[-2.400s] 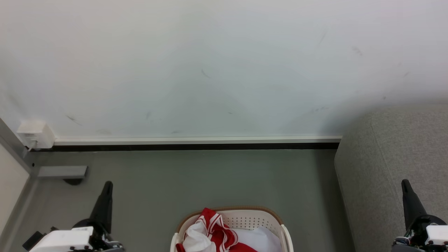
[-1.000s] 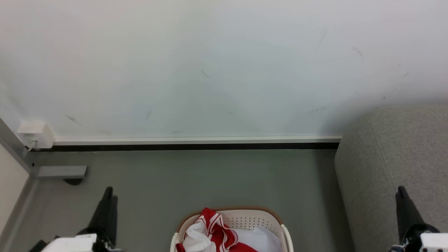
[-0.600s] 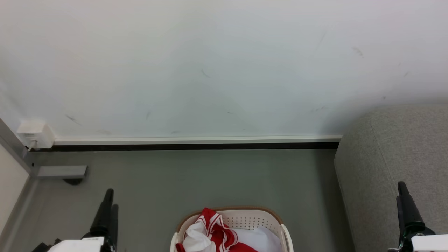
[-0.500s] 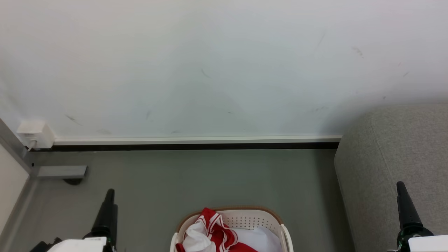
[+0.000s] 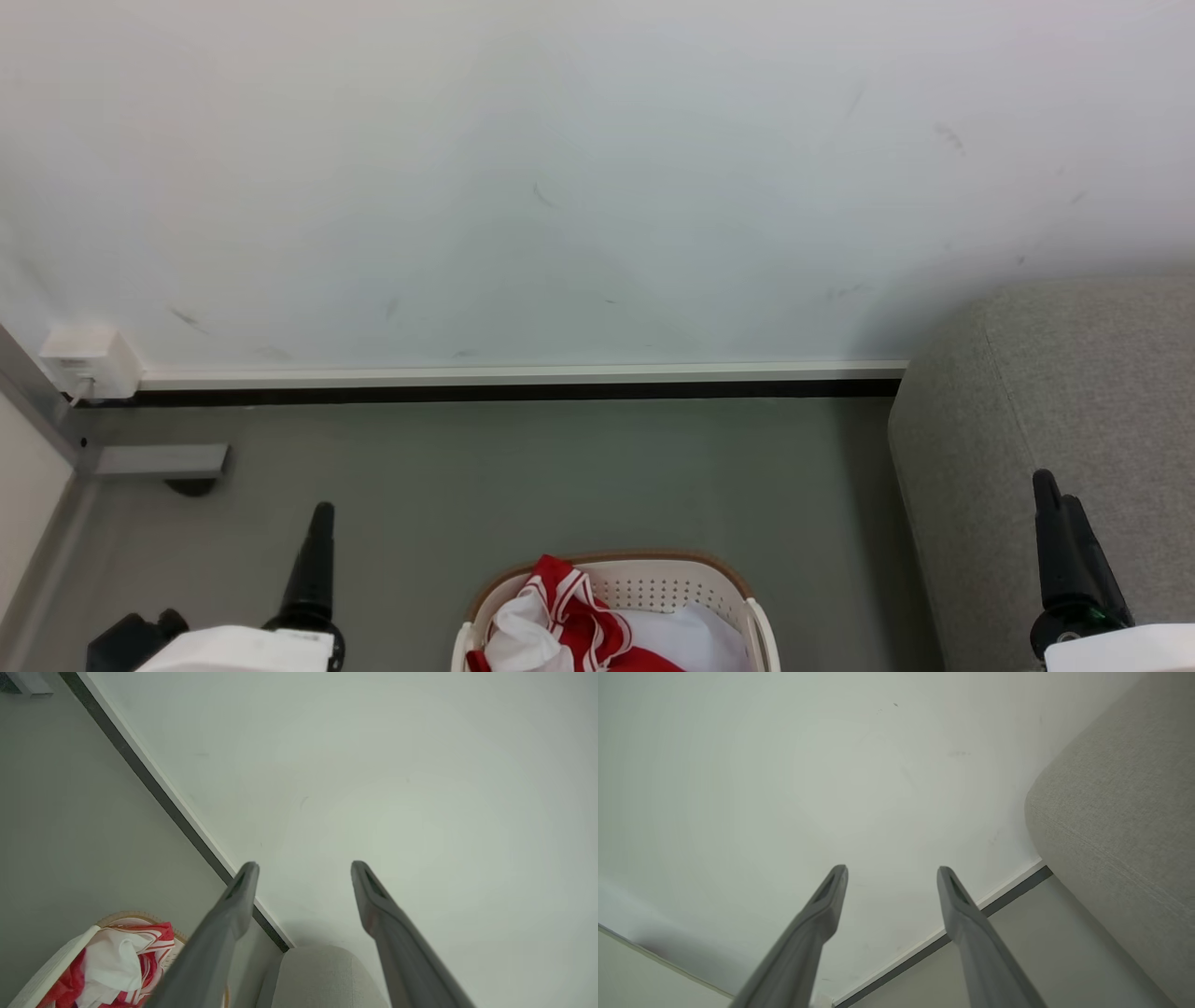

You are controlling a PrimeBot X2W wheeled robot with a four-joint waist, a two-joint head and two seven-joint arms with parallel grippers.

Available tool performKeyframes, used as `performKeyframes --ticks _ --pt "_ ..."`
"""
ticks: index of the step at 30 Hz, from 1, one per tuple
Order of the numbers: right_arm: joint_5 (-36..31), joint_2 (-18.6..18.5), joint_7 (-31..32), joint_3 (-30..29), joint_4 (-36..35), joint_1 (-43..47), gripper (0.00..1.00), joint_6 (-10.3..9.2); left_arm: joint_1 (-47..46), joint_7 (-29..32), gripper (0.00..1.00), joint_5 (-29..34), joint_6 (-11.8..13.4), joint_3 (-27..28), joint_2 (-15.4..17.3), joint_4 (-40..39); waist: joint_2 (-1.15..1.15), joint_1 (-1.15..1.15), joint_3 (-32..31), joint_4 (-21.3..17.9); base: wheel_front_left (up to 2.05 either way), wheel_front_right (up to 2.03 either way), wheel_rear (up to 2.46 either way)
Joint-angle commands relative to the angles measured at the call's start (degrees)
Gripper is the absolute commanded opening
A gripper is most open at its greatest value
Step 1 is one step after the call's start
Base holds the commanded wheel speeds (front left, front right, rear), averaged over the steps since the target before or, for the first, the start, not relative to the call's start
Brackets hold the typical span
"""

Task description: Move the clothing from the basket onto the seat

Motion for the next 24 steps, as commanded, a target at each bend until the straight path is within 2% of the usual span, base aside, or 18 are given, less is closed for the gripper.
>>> performKeyframes --ticks 1,11,24 --pt "-2.88 -0.49 -0.48 -0.44 -1.0 -0.35 1.0 -0.03 -1.09 -0.42 1.0 2.11 0.25 -0.19 0.4 -0.95 0.0 0.0 0.0 -0.03 0.0 0.0 0.0" --pt "-16.6 0.13 -1.05 -1.06 0.32 -0.57 1.0 -0.04 -0.8 -2.52 1.0 13.16 0.82 -1.33 0.45 -1.59 0.0 0.0 -0.11 -0.45 0.0 0.0 0.0" --pt "-30.33 1.24 -1.75 -1.73 0.98 -1.07 1.0 -0.05 -0.87 -4.94 1.0 24.73 1.01 -2.12 0.51 0.08 0.0 0.0 -0.22 -0.55 0.0 0.0 0.0"
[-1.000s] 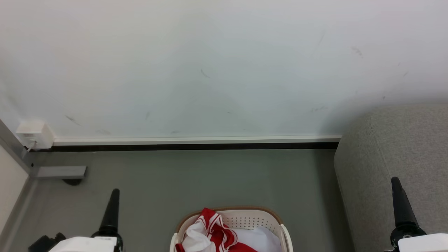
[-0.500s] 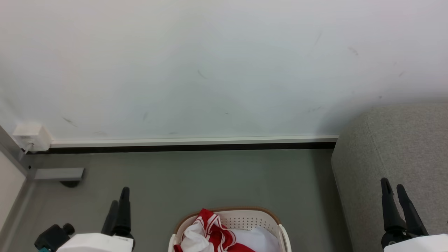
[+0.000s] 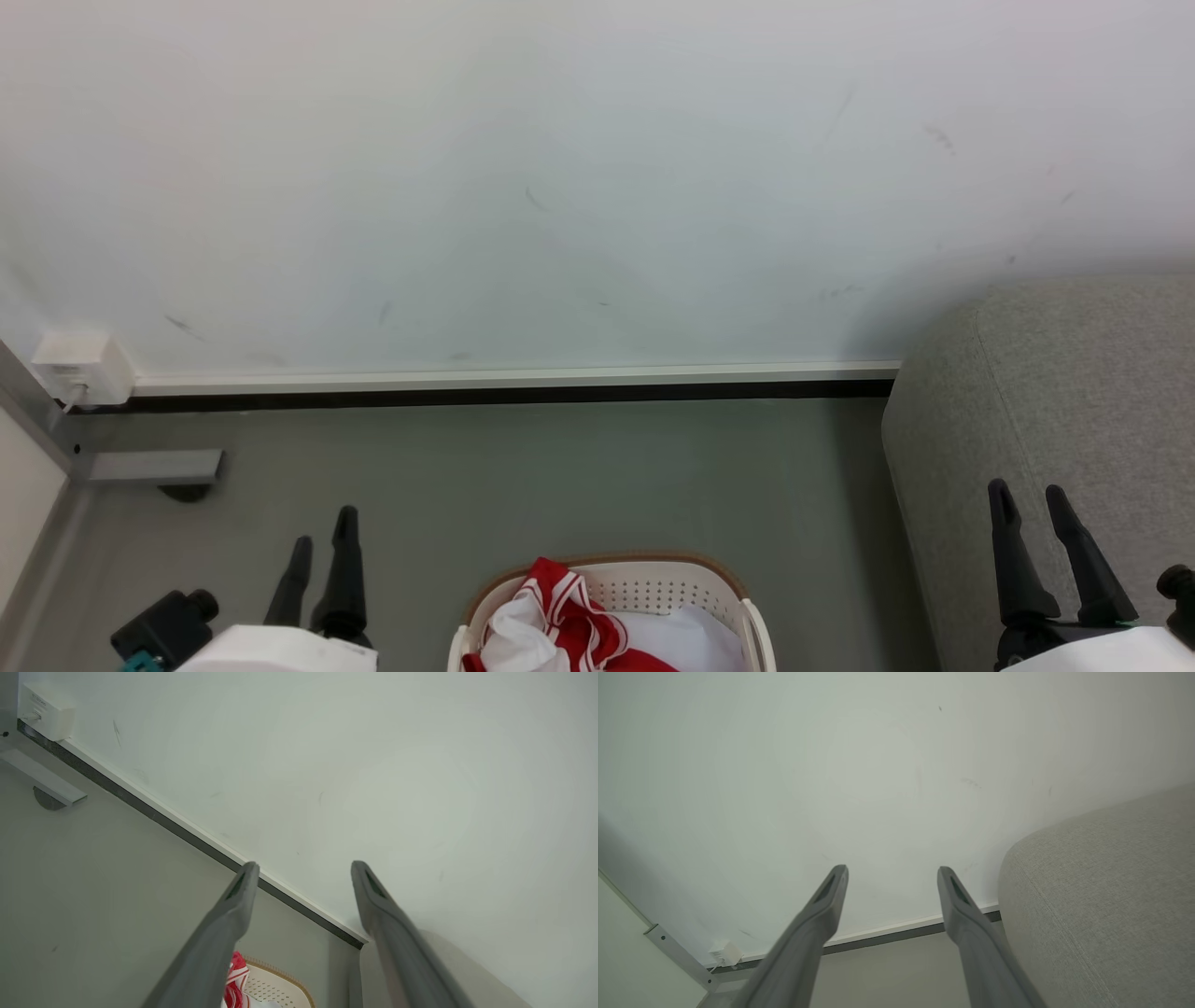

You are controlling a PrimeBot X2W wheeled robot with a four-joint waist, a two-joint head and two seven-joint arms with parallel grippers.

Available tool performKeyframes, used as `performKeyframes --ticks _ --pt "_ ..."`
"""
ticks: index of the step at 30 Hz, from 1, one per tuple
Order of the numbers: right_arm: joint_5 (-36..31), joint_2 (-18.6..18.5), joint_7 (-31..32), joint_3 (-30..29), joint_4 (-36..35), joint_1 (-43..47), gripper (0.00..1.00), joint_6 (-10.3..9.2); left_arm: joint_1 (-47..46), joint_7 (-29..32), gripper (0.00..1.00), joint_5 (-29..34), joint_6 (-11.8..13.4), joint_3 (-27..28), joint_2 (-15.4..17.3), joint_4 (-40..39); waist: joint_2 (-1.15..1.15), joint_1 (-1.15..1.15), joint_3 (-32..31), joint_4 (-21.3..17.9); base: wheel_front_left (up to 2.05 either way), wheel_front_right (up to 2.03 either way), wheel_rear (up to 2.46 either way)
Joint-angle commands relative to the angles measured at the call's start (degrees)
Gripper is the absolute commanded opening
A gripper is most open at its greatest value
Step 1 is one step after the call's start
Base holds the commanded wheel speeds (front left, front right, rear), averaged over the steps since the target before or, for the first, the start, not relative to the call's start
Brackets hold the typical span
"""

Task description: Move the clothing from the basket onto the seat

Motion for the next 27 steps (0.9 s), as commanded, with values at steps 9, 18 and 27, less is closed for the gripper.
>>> performKeyframes --ticks 9,18,27 --pt "-9.39 0.26 -0.73 -0.9 0.15 -1.18 1.0 -0.06 -1.24 -1.91 1.0 9.1 0.35 -0.69 0.72 0.16 0.0 0.0 -0.2 -0.01 0.0 0.0 0.0" --pt "-16.62 1.07 -1.14 -1.62 1.0 -1.0 1.0 -0.07 -1.12 -3.36 1.0 15.25 0.95 -1.15 1.21 0.59 0.0 0.0 -0.46 0.06 0.0 0.0 0.0" --pt "-20.63 2.71 -1.52 -4.17 1.76 -0.55 1.0 -0.08 -0.47 -4.66 1.0 20.38 1.46 -1.07 1.6 1.5 0.0 0.0 -0.72 0.26 0.0 0.0 0.0"
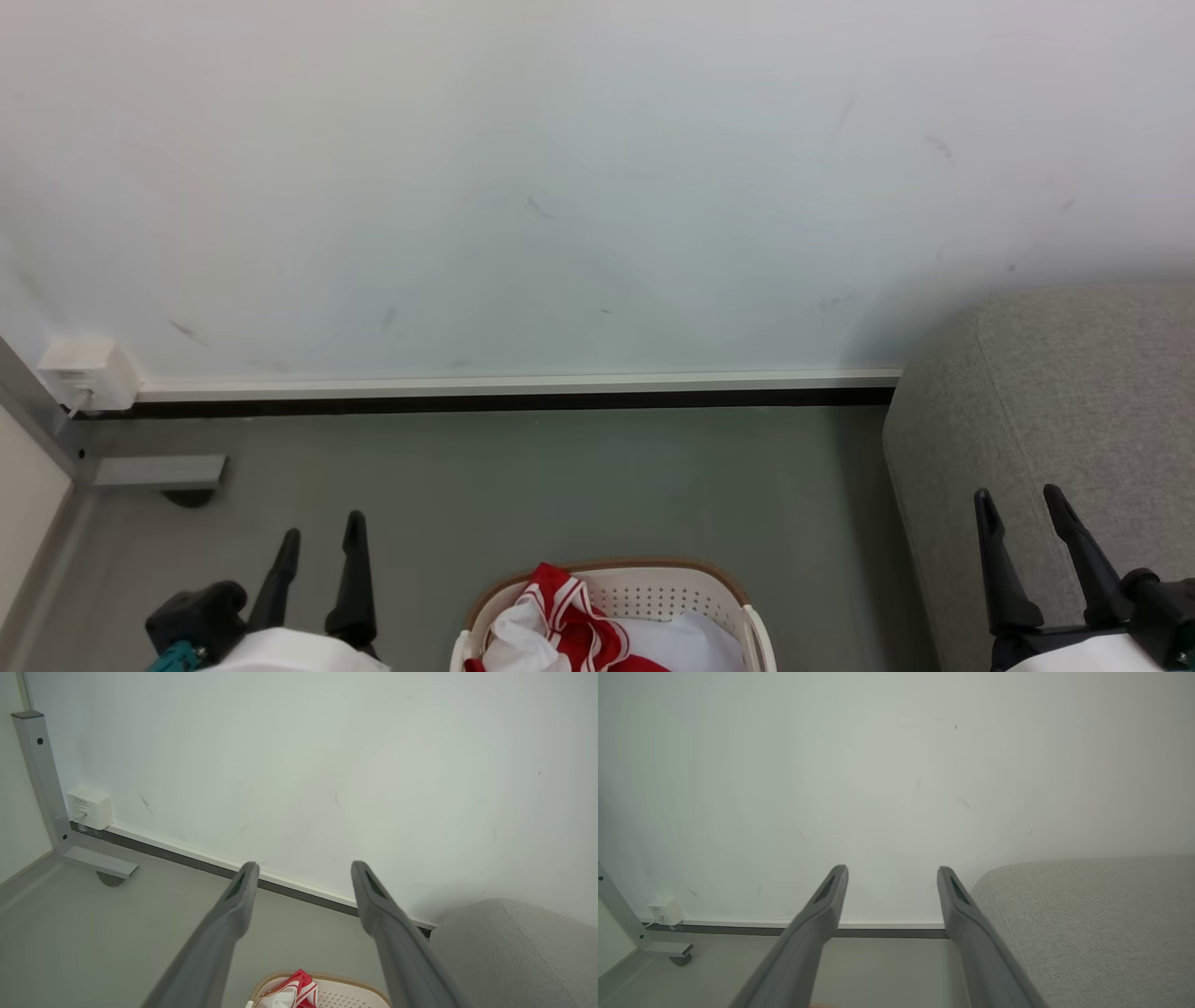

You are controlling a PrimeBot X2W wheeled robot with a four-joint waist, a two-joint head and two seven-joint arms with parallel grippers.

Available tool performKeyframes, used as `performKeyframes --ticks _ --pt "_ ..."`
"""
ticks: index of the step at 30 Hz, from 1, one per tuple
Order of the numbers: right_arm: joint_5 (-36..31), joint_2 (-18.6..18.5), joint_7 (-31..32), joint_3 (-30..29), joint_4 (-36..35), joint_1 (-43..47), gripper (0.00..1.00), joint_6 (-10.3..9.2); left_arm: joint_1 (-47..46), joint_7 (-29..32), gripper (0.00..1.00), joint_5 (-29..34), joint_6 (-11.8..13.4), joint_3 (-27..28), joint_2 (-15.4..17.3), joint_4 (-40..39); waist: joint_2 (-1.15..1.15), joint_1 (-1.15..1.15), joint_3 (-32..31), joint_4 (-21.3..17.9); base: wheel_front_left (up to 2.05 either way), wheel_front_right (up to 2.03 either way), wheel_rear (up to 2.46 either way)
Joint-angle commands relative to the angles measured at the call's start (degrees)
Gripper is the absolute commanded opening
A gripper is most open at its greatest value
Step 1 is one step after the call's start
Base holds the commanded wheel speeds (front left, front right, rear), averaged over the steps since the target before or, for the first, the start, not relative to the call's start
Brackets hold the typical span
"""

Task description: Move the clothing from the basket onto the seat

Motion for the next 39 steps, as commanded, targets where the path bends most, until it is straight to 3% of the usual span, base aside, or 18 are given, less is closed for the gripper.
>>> performKeyframes --ticks 1,39 --pt "-1.66 0.15 -0.36 -0.45 -0.02 -0.33 1.0 -0.08 -0.14 -0.77 1.0 1.8 0.04 0.06 0.72 0.0 0.0 0.0 -0.02 0.04 0.0 0.0 0.0" --pt "-14.26 4.77 -1.62 -3.92 5.31 0.45 1.0 -0.11 -0.05 -5.02 1.0 18.58 -0.22 0.53 0.12 1.62 0.0 0.0 -0.64 0.41 0.0 0.0 0.0"
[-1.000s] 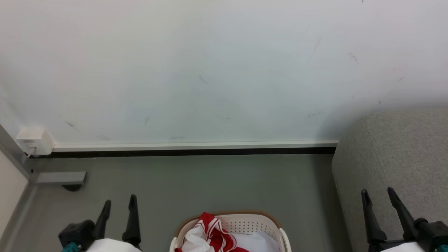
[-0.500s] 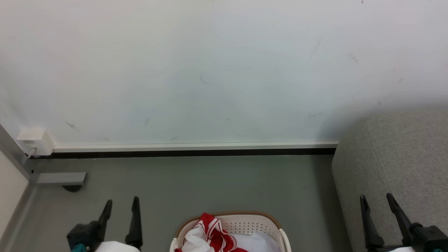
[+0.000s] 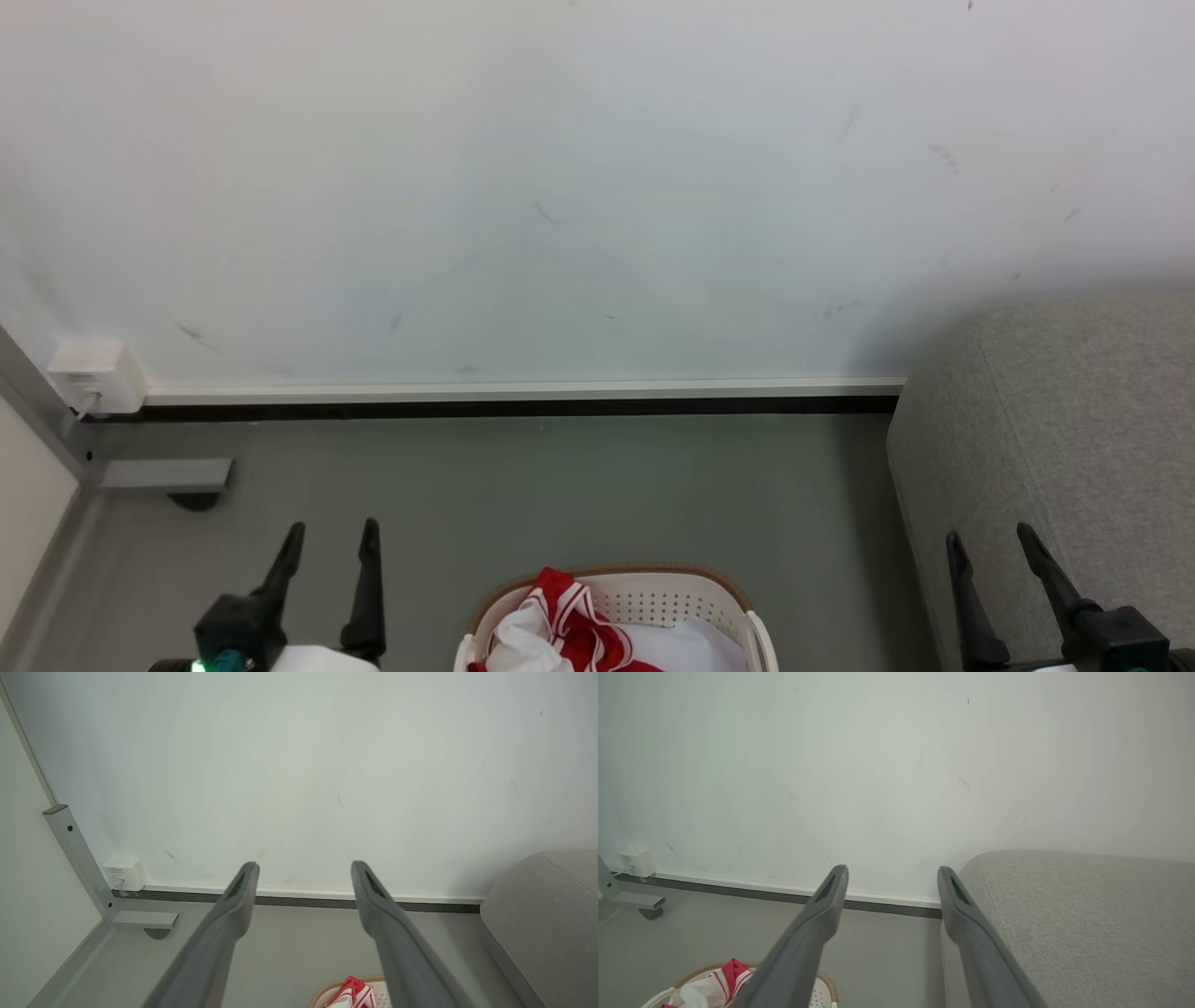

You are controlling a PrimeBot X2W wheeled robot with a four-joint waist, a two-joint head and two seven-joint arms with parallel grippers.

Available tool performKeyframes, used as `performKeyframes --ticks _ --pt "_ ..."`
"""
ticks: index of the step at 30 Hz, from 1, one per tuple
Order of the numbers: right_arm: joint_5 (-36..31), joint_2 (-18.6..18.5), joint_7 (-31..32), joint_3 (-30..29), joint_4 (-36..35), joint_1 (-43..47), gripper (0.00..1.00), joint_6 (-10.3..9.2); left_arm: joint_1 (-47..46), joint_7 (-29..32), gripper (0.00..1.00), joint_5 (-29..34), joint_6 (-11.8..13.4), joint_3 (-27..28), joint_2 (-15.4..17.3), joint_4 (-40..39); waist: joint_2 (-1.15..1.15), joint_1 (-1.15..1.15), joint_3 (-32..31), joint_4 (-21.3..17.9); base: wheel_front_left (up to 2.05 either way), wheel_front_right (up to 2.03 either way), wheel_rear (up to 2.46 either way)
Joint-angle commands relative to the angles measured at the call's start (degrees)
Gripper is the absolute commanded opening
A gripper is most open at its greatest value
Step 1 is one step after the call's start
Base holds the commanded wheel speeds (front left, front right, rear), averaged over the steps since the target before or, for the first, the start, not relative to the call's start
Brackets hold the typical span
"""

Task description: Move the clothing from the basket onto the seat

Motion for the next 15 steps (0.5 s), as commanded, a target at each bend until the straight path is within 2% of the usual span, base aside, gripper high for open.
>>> performKeyframes --ticks 1,7,15 --pt "-0.84 0.05 -0.34 -0.22 0.21 -0.46 1.0 -0.11 -0.12 -0.44 1.0 1.48 0.2 0.2 0.1 -0.29 0.0 0.0 -0.02 -0.08 0.0 0.0 0.0" --pt "-3.14 0.51 -0.55 -0.71 0.43 -0.59 1.0 -0.12 -0.14 -0.88 1.0 3.71 0.16 0.31 -0.04 -0.43 0.0 0.0 0.04 -0.35 0.0 0.0 0.0" --pt "-2.06 0.66 -0.42 -0.96 0.19 -0.49 1.0 -0.12 -0.15 -0.85 1.0 3.33 -0.11 0.69 -0.19 -0.16 0.0 0.0 0.18 -0.81 0.0 0.0 0.0"
